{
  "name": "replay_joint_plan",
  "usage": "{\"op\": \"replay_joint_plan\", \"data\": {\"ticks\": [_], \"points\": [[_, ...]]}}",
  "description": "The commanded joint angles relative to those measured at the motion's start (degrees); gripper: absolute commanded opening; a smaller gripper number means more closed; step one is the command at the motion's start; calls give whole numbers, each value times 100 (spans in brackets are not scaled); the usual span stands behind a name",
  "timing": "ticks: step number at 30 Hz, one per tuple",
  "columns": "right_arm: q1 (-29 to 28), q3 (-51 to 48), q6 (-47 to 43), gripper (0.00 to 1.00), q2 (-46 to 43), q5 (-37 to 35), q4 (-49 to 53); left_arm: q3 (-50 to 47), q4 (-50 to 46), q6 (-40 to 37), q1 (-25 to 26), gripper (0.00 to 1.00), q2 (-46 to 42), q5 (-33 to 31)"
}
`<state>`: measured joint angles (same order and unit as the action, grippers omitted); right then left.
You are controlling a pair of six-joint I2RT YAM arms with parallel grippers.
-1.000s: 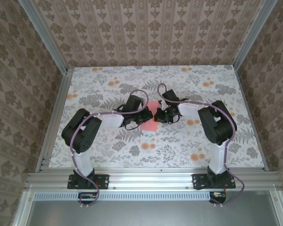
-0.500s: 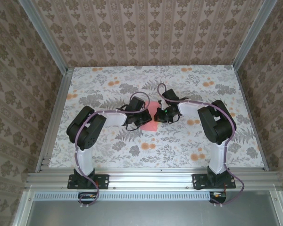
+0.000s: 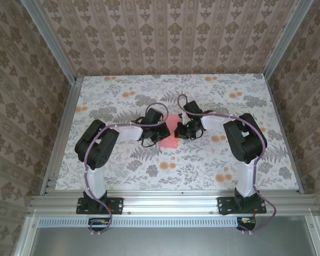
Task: Fold a paper plane with a square sheet of paper (pick it up from the middle)
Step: Fold the triangle a second time at the center of the table.
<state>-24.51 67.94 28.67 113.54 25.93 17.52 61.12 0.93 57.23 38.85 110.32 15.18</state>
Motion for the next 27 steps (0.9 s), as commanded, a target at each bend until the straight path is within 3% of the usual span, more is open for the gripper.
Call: {"op": "replay_joint_plan", "data": {"ticks": [1, 10, 15, 21, 27], "points": [[-1, -293, -130, 5, 527, -541, 942, 233, -743, -349, -159, 8, 68, -674], [-1, -303, -147, 6, 486, -504, 886, 454, -824, -706, -334, 10, 100, -843], [-1, -298, -158, 6, 436, -466, 859, 490, -480, -955, -343, 14, -249, -494], [-2, -306, -146, 6, 427, -439, 849, 27, 385, -714, -274, 16, -599, 115], [-1, -305, -150, 6, 458, -405, 854, 367, -88, -863, -264, 15, -82, 285]]}}
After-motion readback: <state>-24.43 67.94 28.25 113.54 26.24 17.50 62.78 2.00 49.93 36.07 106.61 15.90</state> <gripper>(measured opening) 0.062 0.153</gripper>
